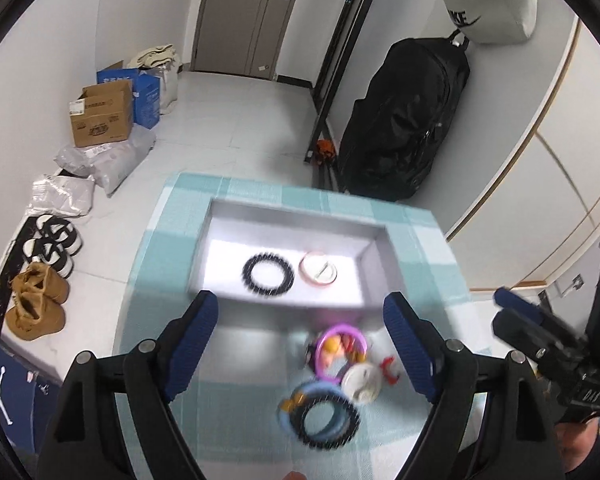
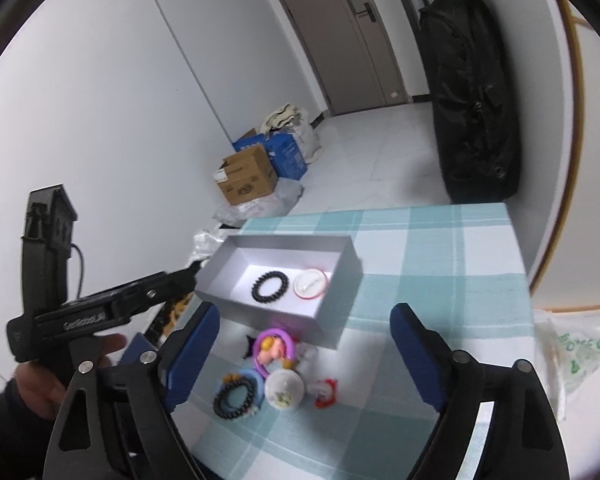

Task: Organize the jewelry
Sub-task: 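Move both tools back over the remaining items beside the box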

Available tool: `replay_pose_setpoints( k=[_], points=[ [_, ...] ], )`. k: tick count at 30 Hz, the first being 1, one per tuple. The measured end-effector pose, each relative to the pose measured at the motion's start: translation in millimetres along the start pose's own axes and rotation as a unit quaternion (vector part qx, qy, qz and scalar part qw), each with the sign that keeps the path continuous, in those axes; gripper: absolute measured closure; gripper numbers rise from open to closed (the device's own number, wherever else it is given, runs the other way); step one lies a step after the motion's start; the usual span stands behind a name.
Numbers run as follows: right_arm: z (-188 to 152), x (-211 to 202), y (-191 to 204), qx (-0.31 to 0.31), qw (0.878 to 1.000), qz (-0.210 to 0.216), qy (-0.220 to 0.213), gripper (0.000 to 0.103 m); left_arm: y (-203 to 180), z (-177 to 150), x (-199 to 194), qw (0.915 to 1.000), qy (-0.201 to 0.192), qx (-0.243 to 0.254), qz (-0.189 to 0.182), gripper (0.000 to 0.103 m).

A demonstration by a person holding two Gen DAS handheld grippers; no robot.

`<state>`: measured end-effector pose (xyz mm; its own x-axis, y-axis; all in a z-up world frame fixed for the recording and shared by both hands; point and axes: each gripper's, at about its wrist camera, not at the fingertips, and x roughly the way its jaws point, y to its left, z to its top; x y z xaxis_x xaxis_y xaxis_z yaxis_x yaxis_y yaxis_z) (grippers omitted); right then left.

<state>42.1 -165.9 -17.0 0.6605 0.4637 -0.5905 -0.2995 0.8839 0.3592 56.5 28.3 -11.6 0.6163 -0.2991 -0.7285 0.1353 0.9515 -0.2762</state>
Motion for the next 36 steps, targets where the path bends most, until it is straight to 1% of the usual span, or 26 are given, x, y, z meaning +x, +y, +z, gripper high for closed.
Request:
replay_pose_setpoints(
  k=[2, 3, 8, 12, 16, 20, 22, 24, 27, 30, 35, 36],
  points=[
    [-6, -2, 0, -0.004, 1.000, -0.004, -0.002, 0.005, 0, -9, 0, 1.0000, 0.007, -0.002, 0.000, 0.021],
    [-9, -3, 0, -0.005, 1.000, -0.005, -0.002, 0.004, 1, -14, 2, 0.9999, 0.013, -0.003, 0.001, 0.021],
    [-22, 0, -1, -0.004, 1.000, -0.002, 0.012, 0.002, 0, -27, 13, 0.9990, 0.042, -0.005, 0.012, 0.020],
    [-30, 1, -8, 0.015, 1.000, -0.003, 0.023, 0.001, 5, -37, 22, 0.9966, 0.078, -0.024, -0.007, 0.020],
    [-35, 0, -12, 0.025, 0.999, -0.004, 0.026, 0.000, -1, -47, 28, 0.9953, 0.097, -0.008, -0.001, 0.020],
    [-40, -1, -12, 0.028, 0.999, -0.005, 0.031, 0.000, -7, -55, 34, 0.9925, 0.121, -0.001, -0.015, 0.020],
    [-42, -2, -11, 0.027, 0.999, -0.004, 0.033, 0.000, -12, -57, 38, 0.9911, 0.132, 0.012, -0.012, 0.020],
    [-42, -4, -10, 0.025, 0.999, -0.005, 0.032, 0.000, -14, -60, 41, 0.9900, 0.139, 0.021, -0.011, 0.020],
    [-43, -5, -9, 0.024, 0.999, -0.006, 0.031, 0.000, -15, -61, 46, 0.9887, 0.148, 0.026, 0.002, 0.020],
    [-44, -5, -10, 0.026, 0.999, -0.008, 0.034, 0.000, -14, -61, 45, 0.9890, 0.146, 0.022, 0.003, 0.020],
    [-44, -6, -12, 0.029, 0.999, -0.008, 0.033, 0.000, -21, -60, 41, 0.9901, 0.134, 0.039, 0.009, 0.020],
    [-44, -7, -12, 0.030, 0.999, -0.008, 0.032, 0.000, -21, -61, 41, 0.9899, 0.135, 0.041, 0.010, 0.023]
  ],
)
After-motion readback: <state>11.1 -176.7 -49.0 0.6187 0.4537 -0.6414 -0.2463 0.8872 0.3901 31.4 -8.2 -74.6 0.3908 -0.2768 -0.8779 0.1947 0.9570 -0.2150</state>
